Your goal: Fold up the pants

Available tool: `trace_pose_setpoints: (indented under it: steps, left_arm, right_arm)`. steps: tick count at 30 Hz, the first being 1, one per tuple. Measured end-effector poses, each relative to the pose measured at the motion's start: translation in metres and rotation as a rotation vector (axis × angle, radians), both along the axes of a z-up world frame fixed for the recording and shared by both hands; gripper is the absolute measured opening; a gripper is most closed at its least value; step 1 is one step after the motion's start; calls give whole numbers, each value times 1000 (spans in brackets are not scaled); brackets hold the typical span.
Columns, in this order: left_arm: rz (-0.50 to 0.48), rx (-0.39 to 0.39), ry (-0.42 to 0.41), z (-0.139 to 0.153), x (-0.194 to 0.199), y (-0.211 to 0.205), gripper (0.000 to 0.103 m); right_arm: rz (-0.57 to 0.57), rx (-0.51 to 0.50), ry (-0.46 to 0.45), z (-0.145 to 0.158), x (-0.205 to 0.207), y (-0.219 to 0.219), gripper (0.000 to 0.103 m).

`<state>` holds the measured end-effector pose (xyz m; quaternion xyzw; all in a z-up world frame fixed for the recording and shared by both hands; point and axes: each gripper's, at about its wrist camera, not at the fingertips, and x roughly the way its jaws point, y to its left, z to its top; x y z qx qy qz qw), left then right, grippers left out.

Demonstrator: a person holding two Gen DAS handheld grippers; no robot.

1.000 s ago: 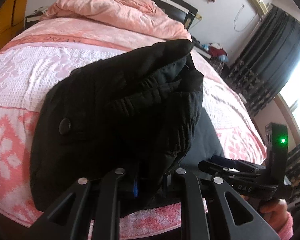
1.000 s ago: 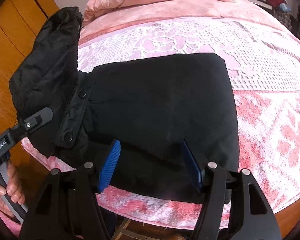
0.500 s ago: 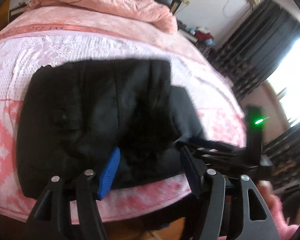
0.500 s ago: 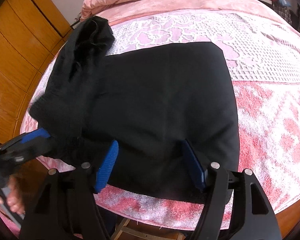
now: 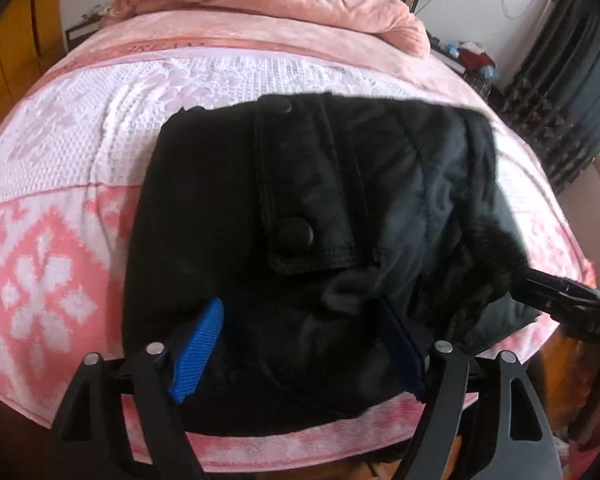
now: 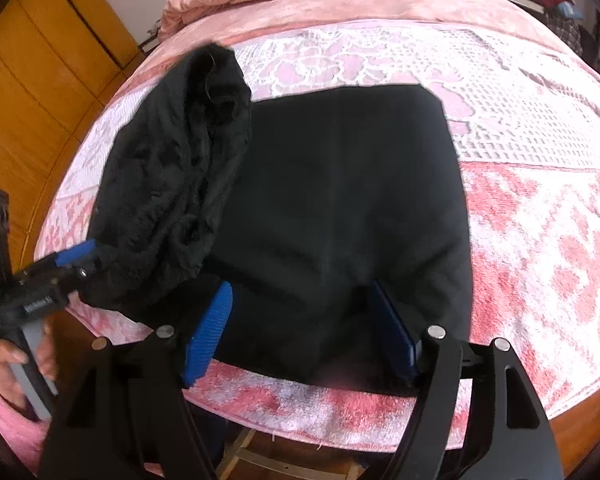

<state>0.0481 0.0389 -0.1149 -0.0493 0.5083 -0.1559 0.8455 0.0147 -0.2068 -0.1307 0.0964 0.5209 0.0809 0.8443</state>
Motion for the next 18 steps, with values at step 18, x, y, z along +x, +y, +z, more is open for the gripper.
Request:
trace_pose_setpoints:
  steps: [18]
  left_arm:
    - [156,18,28,-2,4,62,89]
  right_arm:
    - [115,80,26,23,36,66,90]
